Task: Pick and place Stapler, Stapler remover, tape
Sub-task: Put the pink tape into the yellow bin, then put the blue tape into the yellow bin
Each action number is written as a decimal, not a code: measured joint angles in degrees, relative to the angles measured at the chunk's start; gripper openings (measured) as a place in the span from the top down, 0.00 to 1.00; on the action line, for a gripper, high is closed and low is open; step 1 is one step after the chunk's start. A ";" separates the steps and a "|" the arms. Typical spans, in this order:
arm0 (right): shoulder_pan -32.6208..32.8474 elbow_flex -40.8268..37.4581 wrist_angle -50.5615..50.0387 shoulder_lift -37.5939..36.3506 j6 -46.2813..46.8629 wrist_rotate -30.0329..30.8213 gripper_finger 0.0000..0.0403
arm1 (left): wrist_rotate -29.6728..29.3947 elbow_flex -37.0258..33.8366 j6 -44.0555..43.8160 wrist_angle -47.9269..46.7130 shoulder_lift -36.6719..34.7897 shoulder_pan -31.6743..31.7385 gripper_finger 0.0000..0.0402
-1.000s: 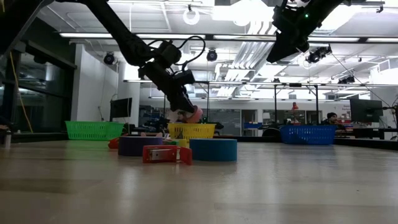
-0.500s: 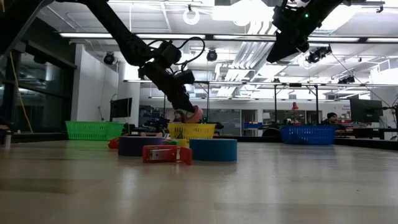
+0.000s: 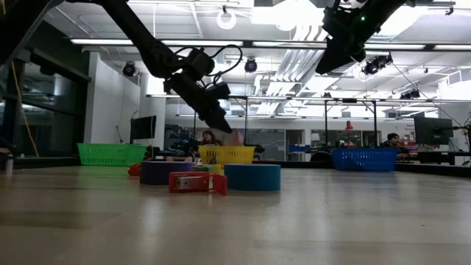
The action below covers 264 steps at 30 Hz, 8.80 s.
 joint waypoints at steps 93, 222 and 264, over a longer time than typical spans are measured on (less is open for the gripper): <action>5.97 -0.04 -16.12 0.00 12.54 -5.49 0.75 | -0.71 9.43 -7.85 -61.52 -0.31 -49.33 0.55; 25.84 -0.04 -16.55 0.00 23.35 17.49 0.76 | 23.63 -13.25 -71.29 31.86 1.86 6.03 0.92; 25.84 -0.04 -16.50 0.00 23.61 17.99 0.75 | 23.60 -13.25 -67.94 25.49 3.54 6.05 0.78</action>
